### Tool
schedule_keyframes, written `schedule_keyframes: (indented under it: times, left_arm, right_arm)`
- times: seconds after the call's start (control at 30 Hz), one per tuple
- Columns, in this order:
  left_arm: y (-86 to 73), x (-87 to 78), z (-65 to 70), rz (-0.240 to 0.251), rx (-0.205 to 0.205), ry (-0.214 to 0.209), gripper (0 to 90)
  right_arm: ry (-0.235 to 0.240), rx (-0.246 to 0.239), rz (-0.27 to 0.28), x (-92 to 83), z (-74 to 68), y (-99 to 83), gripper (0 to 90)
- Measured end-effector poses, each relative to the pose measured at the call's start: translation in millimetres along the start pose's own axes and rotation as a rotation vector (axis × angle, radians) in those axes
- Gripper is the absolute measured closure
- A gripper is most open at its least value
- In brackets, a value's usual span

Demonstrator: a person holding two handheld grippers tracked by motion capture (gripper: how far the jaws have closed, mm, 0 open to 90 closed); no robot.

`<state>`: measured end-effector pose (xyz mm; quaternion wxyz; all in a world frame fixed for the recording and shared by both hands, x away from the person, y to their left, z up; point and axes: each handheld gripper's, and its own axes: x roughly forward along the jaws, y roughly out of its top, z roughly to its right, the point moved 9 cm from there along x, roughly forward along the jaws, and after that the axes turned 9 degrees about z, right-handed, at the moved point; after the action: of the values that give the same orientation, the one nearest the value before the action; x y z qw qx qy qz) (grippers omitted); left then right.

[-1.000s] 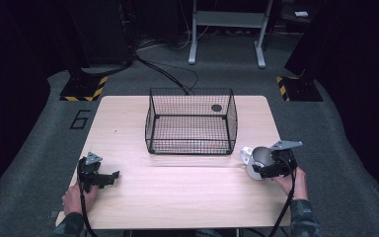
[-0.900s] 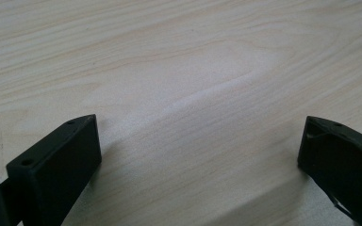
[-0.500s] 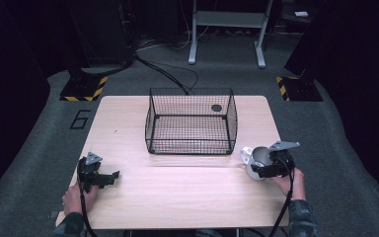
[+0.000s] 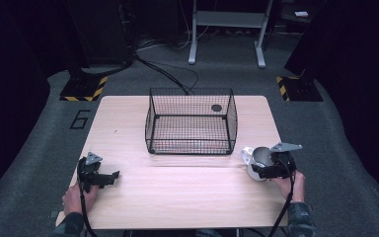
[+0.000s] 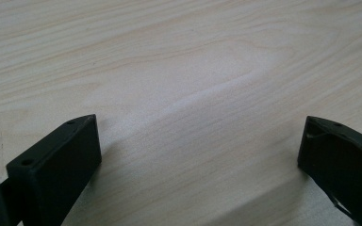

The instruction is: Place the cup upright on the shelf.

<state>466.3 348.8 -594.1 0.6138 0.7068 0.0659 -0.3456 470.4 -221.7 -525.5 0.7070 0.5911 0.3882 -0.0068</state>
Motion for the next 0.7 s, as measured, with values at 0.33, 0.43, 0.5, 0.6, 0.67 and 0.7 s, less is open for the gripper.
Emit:
schedule_keyframes:
  times: [0.33, 0.43, 0.5, 0.6, 0.67, 0.7]
  left_arm:
    - [0.0, 0.0, 0.0, 0.0, 0.001, 0.0, 0.1]
    - [0.0, 0.0, -0.1, 0.0, 0.001, 0.0, 0.1]
    - [0.0, 0.0, 0.0, 0.0, 0.001, 0.0, 0.1]
    - [0.0, 0.0, 0.0, 0.0, 0.0, 0.0, 0.1]
    - [0.0, 0.0, 0.0, 0.0, 0.0, 0.0, 0.1]
    - [0.0, 0.0, 0.0, 0.0, 0.0, 0.0, 0.1]
  right_arm:
    - [-0.001, -0.009, -0.001, -5.7, -8.7, 7.2, 6.8]
    - [0.003, -0.014, -0.002, -7.3, -13.2, 10.5, 6.8]
    - [0.01, -0.009, -0.002, -8.1, -16.7, 12.5, 6.8]
    - [0.013, -0.01, -0.005, -9.1, -21.7, 14.3, 6.8]
    - [0.008, -0.008, -0.003, -9.3, -24.4, 15.8, 6.8]
    - [0.008, -0.008, -0.003, -9.3, -24.4, 15.8, 6.8]
